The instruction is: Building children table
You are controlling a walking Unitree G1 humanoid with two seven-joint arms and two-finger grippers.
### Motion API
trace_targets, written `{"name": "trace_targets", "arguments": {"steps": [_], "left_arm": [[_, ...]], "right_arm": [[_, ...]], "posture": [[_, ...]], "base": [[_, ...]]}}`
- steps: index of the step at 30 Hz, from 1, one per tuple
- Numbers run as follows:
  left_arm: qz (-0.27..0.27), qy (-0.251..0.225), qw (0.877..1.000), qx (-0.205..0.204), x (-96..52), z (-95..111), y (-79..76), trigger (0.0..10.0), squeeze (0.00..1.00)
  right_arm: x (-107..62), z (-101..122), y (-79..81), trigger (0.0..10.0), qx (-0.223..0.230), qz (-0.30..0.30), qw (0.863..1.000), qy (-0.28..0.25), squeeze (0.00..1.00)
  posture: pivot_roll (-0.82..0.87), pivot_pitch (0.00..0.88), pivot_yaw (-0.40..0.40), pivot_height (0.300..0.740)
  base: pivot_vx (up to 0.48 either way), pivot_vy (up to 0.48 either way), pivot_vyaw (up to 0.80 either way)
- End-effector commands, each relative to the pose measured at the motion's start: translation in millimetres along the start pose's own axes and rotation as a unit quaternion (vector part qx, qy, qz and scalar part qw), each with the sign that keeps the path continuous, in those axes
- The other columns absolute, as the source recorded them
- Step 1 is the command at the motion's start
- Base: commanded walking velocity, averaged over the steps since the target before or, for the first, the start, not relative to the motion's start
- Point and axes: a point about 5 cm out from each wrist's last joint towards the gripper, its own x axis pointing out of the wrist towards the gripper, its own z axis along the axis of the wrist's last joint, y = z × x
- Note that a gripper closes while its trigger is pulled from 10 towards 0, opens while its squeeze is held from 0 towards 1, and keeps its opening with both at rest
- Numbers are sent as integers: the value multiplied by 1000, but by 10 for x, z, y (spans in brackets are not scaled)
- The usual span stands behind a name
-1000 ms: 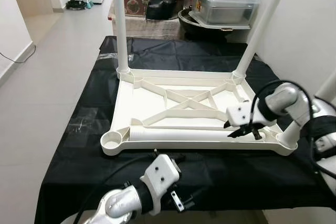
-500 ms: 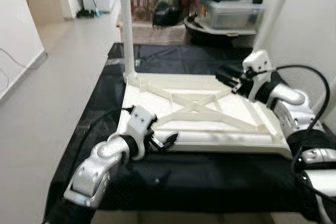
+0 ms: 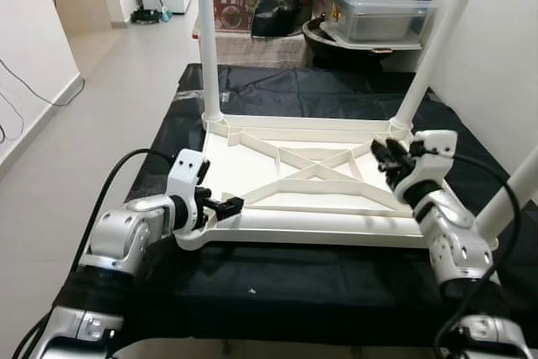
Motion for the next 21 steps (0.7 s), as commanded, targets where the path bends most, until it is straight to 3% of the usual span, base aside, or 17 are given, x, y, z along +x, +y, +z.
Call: {"name": "trace_targets", "arguments": {"steps": [1,9,15,16,21], "left_arm": [[-22,16,999,-21,12,10,-46,10000,0],[-42,49,997,-44,9,43,-97,10000,0],[-36,72,996,-30,-26,47,-75,10000,0],[-27,93,995,-17,-58,32,-43,10000,0],[-25,114,993,-21,-67,-7,-35,10000,0]], "right_arm": [[-27,31,60,10000,12,-12,1000,0,0],[-55,10,135,10000,22,-26,999,10,0],[-62,-20,141,10000,27,-32,999,15,0],[-78,-52,152,10000,32,-35,999,21,0],[-107,-69,175,10000,37,-41,998,27,0]], "posture": [[199,0,-59,740],[220,0,-53,740],[231,0,-48,740],[237,0,-41,740],[236,0,-37,740]], "base": [[0,0,0],[0,0,0],[0,0,0],[0,0,0],[0,0,0]]}}
